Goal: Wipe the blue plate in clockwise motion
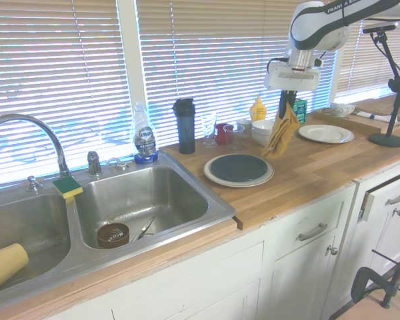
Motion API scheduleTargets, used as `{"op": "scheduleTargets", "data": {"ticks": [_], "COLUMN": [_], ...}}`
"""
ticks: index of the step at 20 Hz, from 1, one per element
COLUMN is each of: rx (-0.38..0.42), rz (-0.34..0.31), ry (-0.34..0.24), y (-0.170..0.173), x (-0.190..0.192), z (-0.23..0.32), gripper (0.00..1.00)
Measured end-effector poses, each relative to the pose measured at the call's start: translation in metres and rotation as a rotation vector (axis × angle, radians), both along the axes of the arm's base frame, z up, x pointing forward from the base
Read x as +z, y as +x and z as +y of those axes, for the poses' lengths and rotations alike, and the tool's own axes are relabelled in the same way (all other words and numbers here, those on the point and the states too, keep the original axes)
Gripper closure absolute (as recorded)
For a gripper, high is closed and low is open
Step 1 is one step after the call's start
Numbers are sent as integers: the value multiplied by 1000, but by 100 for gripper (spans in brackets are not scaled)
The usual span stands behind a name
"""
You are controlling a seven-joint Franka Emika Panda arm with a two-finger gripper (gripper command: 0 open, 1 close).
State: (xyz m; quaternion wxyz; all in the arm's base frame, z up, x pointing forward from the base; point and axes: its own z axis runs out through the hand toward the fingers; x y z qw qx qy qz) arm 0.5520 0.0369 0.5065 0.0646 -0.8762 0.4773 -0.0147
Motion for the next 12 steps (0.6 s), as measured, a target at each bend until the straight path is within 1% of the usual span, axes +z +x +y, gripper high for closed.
{"op": "scheduleTargets", "data": {"ticks": [2, 7, 10, 12], "rx": [-14, -19, -24, -28], "rz": [5, -2, -2, 14], "ry": [2, 12, 16, 13], "y": [15, 55, 66, 69], "x": [-6, -14, -18, -29], "z": [-7, -7, -9, -16], "gripper": [100, 100, 100, 100]}}
